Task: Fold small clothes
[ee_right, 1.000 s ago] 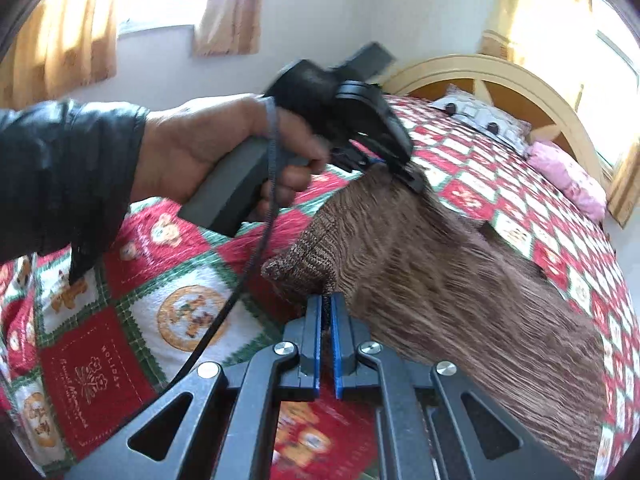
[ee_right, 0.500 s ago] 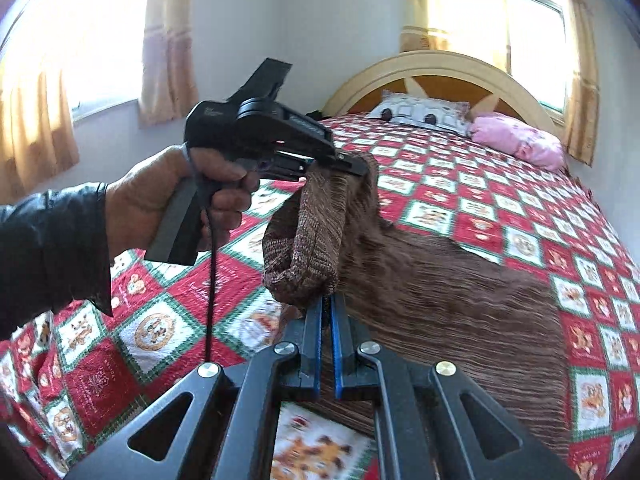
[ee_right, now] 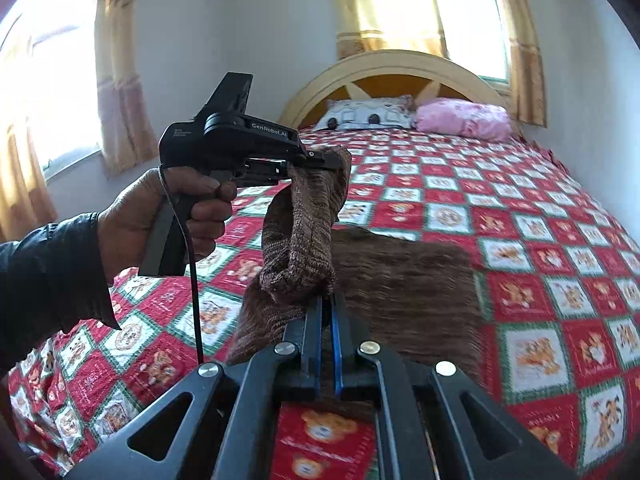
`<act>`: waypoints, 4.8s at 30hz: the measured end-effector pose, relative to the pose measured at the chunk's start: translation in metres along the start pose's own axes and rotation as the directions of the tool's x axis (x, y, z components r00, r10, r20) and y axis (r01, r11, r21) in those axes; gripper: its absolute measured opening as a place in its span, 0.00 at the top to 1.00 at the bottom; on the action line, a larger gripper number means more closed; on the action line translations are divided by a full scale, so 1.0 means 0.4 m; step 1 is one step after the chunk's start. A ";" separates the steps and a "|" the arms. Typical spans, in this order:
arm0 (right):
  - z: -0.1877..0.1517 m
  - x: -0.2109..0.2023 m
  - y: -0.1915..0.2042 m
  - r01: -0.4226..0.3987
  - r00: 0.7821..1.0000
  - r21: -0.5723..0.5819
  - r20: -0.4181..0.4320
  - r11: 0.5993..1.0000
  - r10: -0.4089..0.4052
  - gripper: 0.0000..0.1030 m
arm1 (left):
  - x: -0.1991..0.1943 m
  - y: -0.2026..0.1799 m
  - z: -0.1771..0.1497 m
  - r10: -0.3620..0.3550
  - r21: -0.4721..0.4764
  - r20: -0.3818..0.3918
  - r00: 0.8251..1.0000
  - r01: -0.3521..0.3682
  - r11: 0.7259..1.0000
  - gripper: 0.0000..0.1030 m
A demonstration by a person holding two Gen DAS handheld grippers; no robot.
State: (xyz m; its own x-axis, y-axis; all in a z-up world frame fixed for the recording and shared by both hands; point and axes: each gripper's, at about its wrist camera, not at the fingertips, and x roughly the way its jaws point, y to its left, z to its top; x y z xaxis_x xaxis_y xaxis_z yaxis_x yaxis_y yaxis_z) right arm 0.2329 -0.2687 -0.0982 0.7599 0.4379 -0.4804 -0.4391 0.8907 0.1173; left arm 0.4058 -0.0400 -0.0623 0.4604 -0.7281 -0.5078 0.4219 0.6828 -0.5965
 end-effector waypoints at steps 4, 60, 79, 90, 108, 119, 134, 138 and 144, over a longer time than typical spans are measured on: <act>-0.019 -0.023 -0.061 0.014 1.000 0.053 -0.013 0.998 -0.014 0.97 | 0.067 -0.034 -0.007 -0.001 0.019 -0.036 0.999 0.001 1.000 0.89; 0.048 0.074 -0.258 0.149 0.974 0.150 -0.194 0.977 -0.119 0.40 | 0.038 -0.085 -0.384 0.312 0.348 -0.081 0.947 -0.267 0.899 0.11; 0.078 0.320 -0.310 0.233 0.931 0.080 -0.307 0.969 -0.198 0.95 | 0.056 -0.090 -0.398 0.333 0.366 -0.117 0.935 -0.272 0.890 0.01; 0.073 0.279 -0.331 0.294 0.922 0.107 -0.293 0.950 -0.252 0.95 | 0.035 -0.087 -0.396 0.329 0.343 -0.089 0.940 -0.281 0.896 0.00; 0.018 0.196 -0.240 0.133 0.948 0.101 -0.302 0.986 -0.097 0.61 | 0.057 -0.085 -0.393 0.349 0.342 -0.118 0.930 -0.292 0.893 0.00; -0.032 0.177 -0.273 0.155 0.937 0.084 -0.329 0.984 -0.119 0.92 | 0.066 -0.092 -0.395 0.364 0.355 -0.123 0.923 -0.302 0.885 0.00; 0.138 0.324 -0.440 0.030 0.960 0.308 -0.275 0.951 0.059 0.26 | 0.045 -0.052 -0.354 0.203 0.134 -0.154 0.967 -0.183 0.974 0.01; 0.120 0.394 -0.471 -0.024 0.945 0.369 -0.296 0.929 0.142 0.26 | 0.061 -0.057 -0.351 0.158 0.102 -0.166 0.973 -0.142 0.985 0.10; 0.093 0.444 -0.467 -0.049 0.934 0.372 -0.313 0.927 0.175 0.64 | 0.101 -0.059 -0.359 0.086 0.054 -0.220 0.972 -0.076 0.996 0.36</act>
State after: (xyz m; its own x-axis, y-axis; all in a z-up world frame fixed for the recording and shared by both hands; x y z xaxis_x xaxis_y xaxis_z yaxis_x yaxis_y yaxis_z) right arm 0.4675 -0.3528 -0.1730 0.4830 0.5265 -0.6997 -0.2661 0.8495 0.4556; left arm 0.3022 -0.0941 -0.1579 0.3117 -0.6619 -0.6817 0.4271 0.7385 -0.5218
